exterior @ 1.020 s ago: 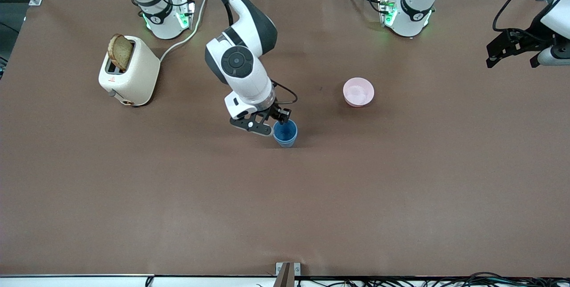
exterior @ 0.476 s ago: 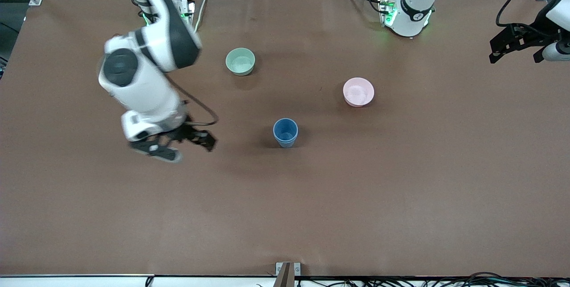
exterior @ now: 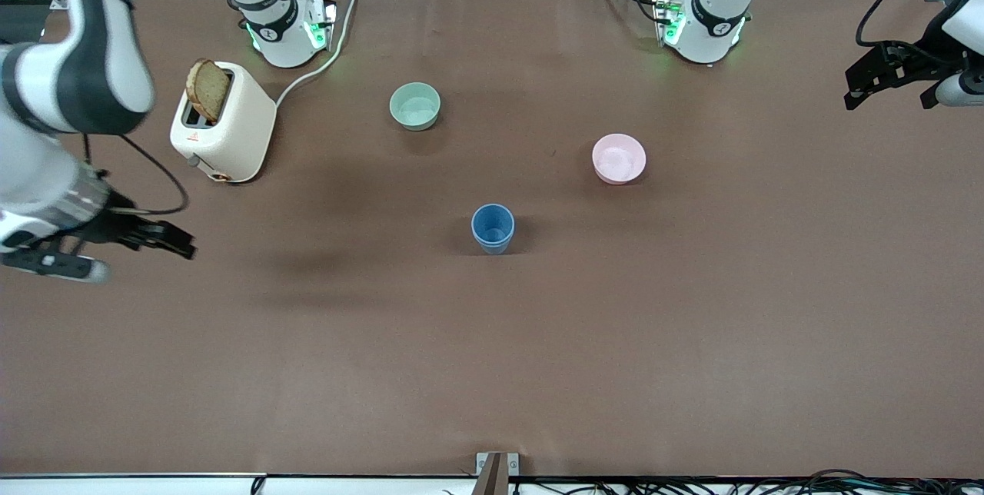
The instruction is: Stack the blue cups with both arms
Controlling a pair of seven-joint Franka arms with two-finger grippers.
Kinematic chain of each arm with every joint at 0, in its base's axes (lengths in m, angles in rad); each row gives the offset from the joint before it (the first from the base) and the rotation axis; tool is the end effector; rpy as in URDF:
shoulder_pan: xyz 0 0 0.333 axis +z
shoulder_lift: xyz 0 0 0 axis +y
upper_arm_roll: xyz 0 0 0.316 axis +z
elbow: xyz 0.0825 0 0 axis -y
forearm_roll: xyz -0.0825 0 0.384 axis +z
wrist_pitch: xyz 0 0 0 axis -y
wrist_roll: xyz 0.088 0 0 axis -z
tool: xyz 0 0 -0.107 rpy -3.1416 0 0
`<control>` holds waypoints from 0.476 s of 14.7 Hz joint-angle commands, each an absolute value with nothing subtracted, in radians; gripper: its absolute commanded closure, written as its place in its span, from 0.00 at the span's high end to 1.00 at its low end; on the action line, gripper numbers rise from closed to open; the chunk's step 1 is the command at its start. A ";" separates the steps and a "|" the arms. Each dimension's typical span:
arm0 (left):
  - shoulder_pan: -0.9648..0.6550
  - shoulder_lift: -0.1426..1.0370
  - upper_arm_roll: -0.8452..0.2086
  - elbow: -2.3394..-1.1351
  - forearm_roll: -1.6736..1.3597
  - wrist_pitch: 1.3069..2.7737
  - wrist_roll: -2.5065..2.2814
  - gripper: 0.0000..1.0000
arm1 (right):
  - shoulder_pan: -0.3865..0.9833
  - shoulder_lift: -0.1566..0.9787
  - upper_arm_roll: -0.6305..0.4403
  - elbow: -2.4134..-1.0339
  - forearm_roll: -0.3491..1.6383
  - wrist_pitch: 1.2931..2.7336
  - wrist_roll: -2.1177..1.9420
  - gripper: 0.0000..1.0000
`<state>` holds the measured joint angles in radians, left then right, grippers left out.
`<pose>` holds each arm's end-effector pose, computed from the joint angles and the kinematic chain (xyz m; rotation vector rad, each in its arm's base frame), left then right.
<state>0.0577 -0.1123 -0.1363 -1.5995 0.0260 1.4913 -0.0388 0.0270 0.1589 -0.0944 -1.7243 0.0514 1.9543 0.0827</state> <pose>0.5094 -0.0418 0.6634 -3.1002 0.0572 -0.0085 0.6166 -0.0351 0.4924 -3.0949 0.2573 -0.1113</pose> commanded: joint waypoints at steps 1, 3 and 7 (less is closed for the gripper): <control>0.066 -0.100 -0.143 -1.571 0.043 1.483 -0.021 1.00 | -0.053 0.032 -0.069 -1.775 0.038 1.861 -0.009 1.00; 0.063 -0.100 -0.143 -1.563 0.044 1.483 -0.021 1.00 | -0.078 -0.029 -0.071 -1.775 0.035 1.795 -0.055 1.00; 0.063 -0.100 -0.143 -1.562 0.044 1.480 -0.021 1.00 | -0.080 -0.112 -0.068 -1.764 -0.031 1.684 -0.057 1.00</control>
